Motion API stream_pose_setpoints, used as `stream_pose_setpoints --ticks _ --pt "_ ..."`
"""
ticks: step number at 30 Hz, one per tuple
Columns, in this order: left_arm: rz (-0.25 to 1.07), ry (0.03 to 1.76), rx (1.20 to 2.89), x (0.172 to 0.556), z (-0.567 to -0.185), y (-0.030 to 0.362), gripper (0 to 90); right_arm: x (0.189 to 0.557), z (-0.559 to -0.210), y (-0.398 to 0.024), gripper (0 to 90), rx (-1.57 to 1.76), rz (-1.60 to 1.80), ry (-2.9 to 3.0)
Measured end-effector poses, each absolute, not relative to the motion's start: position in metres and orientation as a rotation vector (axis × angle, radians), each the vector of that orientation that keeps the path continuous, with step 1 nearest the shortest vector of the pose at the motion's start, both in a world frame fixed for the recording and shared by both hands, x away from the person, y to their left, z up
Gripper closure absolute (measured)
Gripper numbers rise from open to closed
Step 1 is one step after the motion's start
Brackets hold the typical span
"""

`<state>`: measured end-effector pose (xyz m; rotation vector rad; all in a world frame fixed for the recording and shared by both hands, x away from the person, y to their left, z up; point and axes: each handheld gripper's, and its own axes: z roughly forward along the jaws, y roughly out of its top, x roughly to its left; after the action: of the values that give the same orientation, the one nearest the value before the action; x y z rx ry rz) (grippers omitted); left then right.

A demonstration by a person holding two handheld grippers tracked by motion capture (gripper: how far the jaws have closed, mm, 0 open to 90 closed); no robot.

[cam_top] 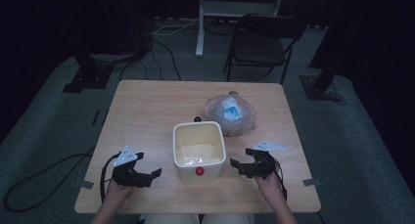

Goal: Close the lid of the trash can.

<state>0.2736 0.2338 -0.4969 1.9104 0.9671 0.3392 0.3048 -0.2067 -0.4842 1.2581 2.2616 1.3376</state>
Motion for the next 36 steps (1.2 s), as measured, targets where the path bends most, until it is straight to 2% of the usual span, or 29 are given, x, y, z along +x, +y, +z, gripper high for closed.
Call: stream_pose_setpoints --ticks 26,36 --pt "0.404 1.054 1.906 0.245 -0.524 0.266 0.4 0.283 -0.513 -0.240 16.4 1.351 1.296 2.098" --pt "0.428 1.109 1.896 0.236 -0.531 0.285 0.4 0.269 -0.527 -0.265 16.4 1.447 1.231 2.001"
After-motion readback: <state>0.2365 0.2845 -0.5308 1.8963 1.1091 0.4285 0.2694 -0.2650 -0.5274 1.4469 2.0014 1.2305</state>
